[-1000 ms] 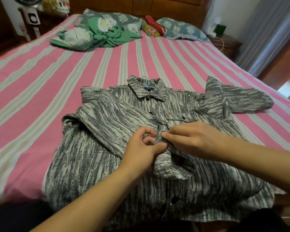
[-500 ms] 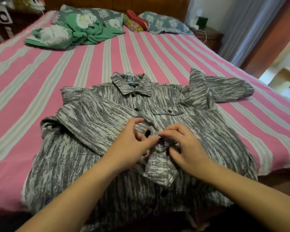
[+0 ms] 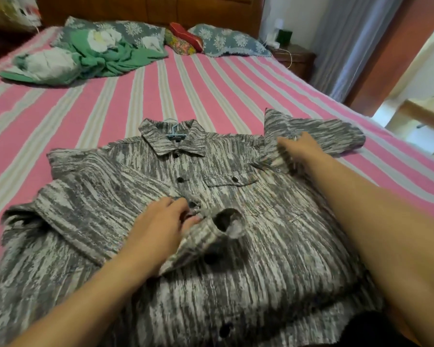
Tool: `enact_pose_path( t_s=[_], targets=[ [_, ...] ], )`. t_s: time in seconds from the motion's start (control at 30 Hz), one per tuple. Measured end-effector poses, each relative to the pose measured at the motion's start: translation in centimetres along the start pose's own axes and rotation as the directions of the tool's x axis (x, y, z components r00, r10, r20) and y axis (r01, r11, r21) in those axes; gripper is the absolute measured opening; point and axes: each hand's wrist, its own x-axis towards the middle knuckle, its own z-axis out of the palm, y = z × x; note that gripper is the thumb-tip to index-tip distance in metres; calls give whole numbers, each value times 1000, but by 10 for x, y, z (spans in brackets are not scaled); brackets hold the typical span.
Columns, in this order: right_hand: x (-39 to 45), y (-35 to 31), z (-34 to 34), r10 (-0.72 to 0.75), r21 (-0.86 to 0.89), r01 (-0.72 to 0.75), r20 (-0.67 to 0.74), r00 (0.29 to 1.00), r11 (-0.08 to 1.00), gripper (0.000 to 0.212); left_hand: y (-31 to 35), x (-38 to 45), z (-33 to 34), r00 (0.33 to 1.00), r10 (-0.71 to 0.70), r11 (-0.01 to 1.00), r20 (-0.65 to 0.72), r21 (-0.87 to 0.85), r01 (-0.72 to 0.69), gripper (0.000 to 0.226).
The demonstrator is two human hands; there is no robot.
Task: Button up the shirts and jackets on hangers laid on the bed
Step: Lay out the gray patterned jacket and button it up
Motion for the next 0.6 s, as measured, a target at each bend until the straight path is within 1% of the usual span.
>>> enact_pose_path(
  t_s=[0.03, 0.07, 0.1, 0.17, 0.2, 0.23, 0.27, 0.3, 0.33, 0.37, 0.4, 0.43, 0.47, 0.5, 0.53, 0.57, 0.6],
  targets=[
    [8, -1, 1, 66, 125, -73, 52, 996, 989, 71, -2, 1, -1, 1000, 22, 1000, 3, -20, -22, 28],
    [14, -2, 2, 117, 244, -143, 117, 986, 959, 54, -4, 1, -4, 999, 44, 995, 26, -85, -41, 28],
    [20, -1, 1, 158, 342, -207, 165, 974, 917, 46, -5, 0, -9, 995, 68, 979, 76, -197, -52, 30],
    [31, 7, -9, 228, 456, -295, 196, 954, 840, 41, -6, -5, -23, 974, 111, 893, 197, -449, -11, 47],
    [37, 10, -14, 253, 519, -329, 214, 944, 789, 35, -6, -10, -32, 969, 121, 843, 214, -538, 14, 50],
    [43, 11, -20, 270, 569, -354, 230, 935, 742, 28, -8, -12, -41, 975, 111, 790, 192, -612, 30, 46],
    [49, 11, -25, 261, 612, -368, 261, 929, 700, 19, -13, -13, -49, 986, 73, 737, 148, -674, 47, 39],
    [51, 4, -28, 235, 635, -346, 255, 938, 691, 15, -19, -14, -59, 995, 14, 675, 103, -735, 67, 31],
    [51, -1, -30, 214, 633, -321, 242, 946, 705, 23, -27, -14, -68, 997, -49, 612, 66, -787, 82, 26],
    [48, -8, -28, 210, 569, -302, 224, 952, 764, 28, -35, -15, -75, 993, -112, 540, 42, -836, 96, 22],
    [39, -15, -24, 177, 465, -270, 234, 956, 843, 24, -45, -16, -80, 987, -158, 464, 24, -881, 96, 21],
    [23, -19, -19, 145, 297, -220, 254, 956, 929, 14, -51, -19, -84, 981, -195, 397, 15, -913, 93, 19],
    [11, -20, -13, 116, 148, -161, 276, 954, 976, 3, -57, -22, -86, 976, -217, 371, 8, -924, 90, 18],
    [2, -18, -7, 101, 10, -108, 264, 959, 994, 9, -62, -23, -86, 974, -227, 384, -6, -920, 84, 16],
    [4, -10, 0, 76, -98, -55, 231, 970, 994, 16, -68, -22, -83, 972, -231, 451, -33, -889, 77, 13],
    [0, -7, 7, 52, -175, -23, 163, 985, 984, 24, -74, -19, -77, 969, -235, 567, -78, -821, 72, 11],
    [5, -2, 11, 25, -242, -8, 68, 997, 970, 33, -81, -13, -69, 968, -216, 715, -126, -696, 69, 8]
  ],
)
